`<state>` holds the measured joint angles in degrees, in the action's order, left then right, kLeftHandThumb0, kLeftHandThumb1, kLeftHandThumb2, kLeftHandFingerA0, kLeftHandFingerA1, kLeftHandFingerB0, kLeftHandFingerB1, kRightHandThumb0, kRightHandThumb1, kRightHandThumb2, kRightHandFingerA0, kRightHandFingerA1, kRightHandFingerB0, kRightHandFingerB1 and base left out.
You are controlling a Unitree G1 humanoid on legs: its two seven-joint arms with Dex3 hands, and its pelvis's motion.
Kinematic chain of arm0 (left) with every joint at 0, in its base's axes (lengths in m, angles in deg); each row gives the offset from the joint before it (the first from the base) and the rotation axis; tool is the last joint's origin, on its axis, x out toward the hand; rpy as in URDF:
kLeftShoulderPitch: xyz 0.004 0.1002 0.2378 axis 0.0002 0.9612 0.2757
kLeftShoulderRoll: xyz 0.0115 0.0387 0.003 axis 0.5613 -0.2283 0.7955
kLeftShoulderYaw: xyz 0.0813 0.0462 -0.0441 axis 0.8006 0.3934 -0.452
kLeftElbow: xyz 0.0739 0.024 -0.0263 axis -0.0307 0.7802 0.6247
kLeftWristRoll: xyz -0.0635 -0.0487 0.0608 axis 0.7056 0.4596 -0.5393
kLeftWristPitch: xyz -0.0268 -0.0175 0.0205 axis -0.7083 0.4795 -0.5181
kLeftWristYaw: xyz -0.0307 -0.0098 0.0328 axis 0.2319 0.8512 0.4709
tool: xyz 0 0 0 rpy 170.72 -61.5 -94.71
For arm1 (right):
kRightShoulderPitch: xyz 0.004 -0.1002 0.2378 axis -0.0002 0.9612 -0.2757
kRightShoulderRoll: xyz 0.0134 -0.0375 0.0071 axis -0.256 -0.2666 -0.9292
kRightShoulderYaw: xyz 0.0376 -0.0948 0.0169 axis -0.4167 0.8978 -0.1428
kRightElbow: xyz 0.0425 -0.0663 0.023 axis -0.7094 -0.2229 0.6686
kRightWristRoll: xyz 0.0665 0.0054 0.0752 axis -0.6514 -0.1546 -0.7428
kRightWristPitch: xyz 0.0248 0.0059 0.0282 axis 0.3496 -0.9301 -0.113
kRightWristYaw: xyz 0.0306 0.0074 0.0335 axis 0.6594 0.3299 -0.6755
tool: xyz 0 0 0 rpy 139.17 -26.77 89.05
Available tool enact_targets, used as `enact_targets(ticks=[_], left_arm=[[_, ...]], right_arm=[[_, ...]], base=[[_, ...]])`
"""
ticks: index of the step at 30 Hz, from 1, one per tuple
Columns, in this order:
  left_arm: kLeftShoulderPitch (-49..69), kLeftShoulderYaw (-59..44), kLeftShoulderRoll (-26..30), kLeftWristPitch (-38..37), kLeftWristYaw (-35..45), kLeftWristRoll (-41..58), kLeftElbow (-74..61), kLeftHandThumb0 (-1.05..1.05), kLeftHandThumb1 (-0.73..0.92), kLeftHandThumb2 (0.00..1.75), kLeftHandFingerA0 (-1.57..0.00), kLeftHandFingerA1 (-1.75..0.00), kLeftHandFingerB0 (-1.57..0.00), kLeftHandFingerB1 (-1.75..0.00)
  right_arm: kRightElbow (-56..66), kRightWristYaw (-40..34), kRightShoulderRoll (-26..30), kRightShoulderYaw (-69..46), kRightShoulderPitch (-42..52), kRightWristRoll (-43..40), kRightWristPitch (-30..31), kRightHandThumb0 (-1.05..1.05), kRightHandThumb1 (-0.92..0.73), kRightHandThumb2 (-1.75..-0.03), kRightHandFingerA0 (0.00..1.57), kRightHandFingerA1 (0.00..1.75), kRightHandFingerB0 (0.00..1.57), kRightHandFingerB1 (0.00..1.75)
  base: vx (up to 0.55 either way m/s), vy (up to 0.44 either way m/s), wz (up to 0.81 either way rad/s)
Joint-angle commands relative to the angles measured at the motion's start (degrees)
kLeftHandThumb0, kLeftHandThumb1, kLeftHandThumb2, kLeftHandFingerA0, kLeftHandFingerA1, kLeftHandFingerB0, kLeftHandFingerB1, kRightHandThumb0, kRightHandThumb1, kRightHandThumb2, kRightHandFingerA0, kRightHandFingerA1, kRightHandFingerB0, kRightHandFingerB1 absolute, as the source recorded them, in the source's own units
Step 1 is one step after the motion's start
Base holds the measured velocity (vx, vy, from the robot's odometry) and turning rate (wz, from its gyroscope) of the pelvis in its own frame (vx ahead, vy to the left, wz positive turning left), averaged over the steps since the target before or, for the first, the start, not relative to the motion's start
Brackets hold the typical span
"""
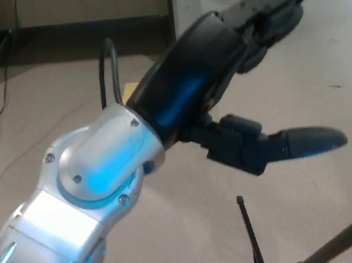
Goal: There is a tripod standing in front of the robot and the robot extends its left arm to grab it. It lifts the tripod and passes it to a person.
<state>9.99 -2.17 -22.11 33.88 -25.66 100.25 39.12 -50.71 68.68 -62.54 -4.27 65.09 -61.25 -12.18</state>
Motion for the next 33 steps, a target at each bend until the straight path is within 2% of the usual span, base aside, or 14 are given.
enact_targets(ticks=[1, 2, 11, 13, 17, 18, 20, 22, 23, 24, 27, 29, 30, 33], left_arm=[[2.5, -1.3, 3.3, -1.7, 2.6, 0.6, -0.7, -0.76, 0.46, 0.81, 0.00, 0.00, 0.00, -0.01], [3.4, -1.9, 3.4, -2.4, 2.8, 0.9, -0.4, -0.74, 0.47, 0.55, 0.00, 0.00, 0.00, 0.00], [28.6, -13.9, 8.7, -14.2, 8.3, 3.0, -0.3, -0.70, 0.46, 0.57, 0.00, -0.04, 0.00, 0.00], [33.1, -14.8, 9.5, -17.3, 8.3, 1.3, 0.5, -0.71, 0.45, 0.56, 0.00, -0.06, 0.00, 0.00], [51.2, -22.6, 9.7, -29.9, 7.5, -2.8, 11.0, -0.67, 0.41, 0.77, 0.00, -0.14, 0.00, 0.00], [53.3, -24.1, 9.3, -31.9, 7.4, -2.9, 13.4, -0.64, 0.40, 0.74, 0.00, -0.15, 0.00, 0.00], [56.9, -26.7, 9.3, -38.2, 4.9, -5.5, 21.5, -0.60, 0.39, 0.72, 0.00, -0.18, 0.00, 0.00], [57.8, -27.9, 9.4, -40.8, 4.4, -5.9, 26.0, -0.59, 0.39, 0.71, 0.00, -0.17, 0.00, 0.00], [58.6, -27.9, 10.3, -42.0, 2.8, -7.5, 29.7, -0.59, 0.44, 0.54, 0.00, -0.27, 0.00, -0.10], [60.1, -28.4, 11.1, -44.8, 1.5, -8.8, 35.3, -0.56, 0.36, 0.75, 0.00, -0.23, 0.00, -0.12], [60.8, -29.8, 11.6, -52.1, 0.3, -9.0, 48.9, -0.54, 0.34, 0.74, 0.00, -0.22, 0.00, -0.15], [61.1, -30.1, 11.8, -56.6, -0.6, -9.4, 56.4, -0.50, 0.33, 0.67, 0.00, -0.17, 0.00, -0.05], [60.9, -30.0, 12.2, -57.5, -0.9, -9.5, 59.4, -0.47, 0.34, 0.66, -0.03, -0.21, 0.00, -0.07], [60.3, -28.6, 13.9, -60.6, -3.5, -11.4, 67.9, -0.48, 0.32, 0.64, -0.02, -0.19, 0.00, -0.03]], right_arm=[[-0.2, -0.8, 0.6, -0.7, 0.8, -0.4, 0.1, -0.40, -0.73, -0.63, 0.61, 0.41, 0.40, 0.34], [-0.2, -0.7, 1.0, -0.9, 0.9, -0.4, 0.0, -0.41, -0.73, -0.63, 0.61, 0.40, 0.39, 0.34], [-1.3, -1.0, 1.6, -1.9, 2.1, -0.7, -0.6, -0.47, -0.60, -0.87, 0.51, 0.54, 0.34, 0.47], [-1.4, -0.6, 1.6, -2.1, 2.3, -1.0, -0.5, -0.41, -0.73, -0.63, 0.59, 0.40, 0.40, 0.34], [-1.4, -0.1, 1.5, -2.5, 1.6, -1.4, -0.1, -0.41, -0.73, -0.63, 0.58, 0.40, 0.40, 0.34], [-1.3, -0.2, 1.4, -2.5, 1.4, -1.4, 0.0, -0.46, -0.62, -0.88, 0.52, 0.54, 0.35, 0.47], [-1.4, -0.3, 1.2, -2.8, 0.7, -1.5, 0.2, -0.41, -0.74, -0.63, 0.60, 0.41, 0.40, 0.34], [-1.4, -0.1, 1.2, -3.0, 0.4, -1.8, 0.3, -0.47, -0.61, -0.88, 0.51, 0.54, 0.35, 0.47], [-1.2, 0.0, 1.3, -3.0, 0.4, -1.8, 0.1, -0.42, -0.72, -0.62, 0.59, 0.40, 0.41, 0.34], [-1.0, 0.0, 1.5, -2.9, 1.0, -1.6, -0.3, -0.42, -0.74, -0.62, 0.58, 0.40, 0.41, 0.34], [-1.2, -0.2, 1.8, -2.1, 0.6, -0.7, -0.9, -0.48, -0.61, -0.90, 0.48, 0.54, 0.34, 0.48], [-1.8, -0.1, 1.3, -2.3, 0.0, -1.0, 0.0, -0.43, -0.74, -0.62, 0.58, 0.40, 0.41, 0.34], [-1.9, -0.1, 1.2, -2.3, -0.1, -1.0, 0.3, -0.48, -0.60, -0.88, 0.52, 0.54, 0.35, 0.47], [-1.8, -0.6, 1.1, -2.1, 0.2, -0.7, 0.1, -0.47, -0.61, -0.88, 0.52, 0.54, 0.34, 0.47]], base=[[0.00, 0.000, 0.00], [0.00, 0.000, 0.00], [0.00, 0.000, 0.00], [0.00, 0.000, 0.00], [0.00, 0.000, 0.00], [0.00, 0.000, 0.00], [0.00, 0.000, 0.00], [0.00, 0.000, 0.00], [0.00, 0.000, 0.00], [0.00, 0.000, 0.00], [0.00, 0.000, 0.00], [0.00, 0.000, 0.00], [0.00, 0.000, 0.00], [0.00, 0.000, 0.00]])
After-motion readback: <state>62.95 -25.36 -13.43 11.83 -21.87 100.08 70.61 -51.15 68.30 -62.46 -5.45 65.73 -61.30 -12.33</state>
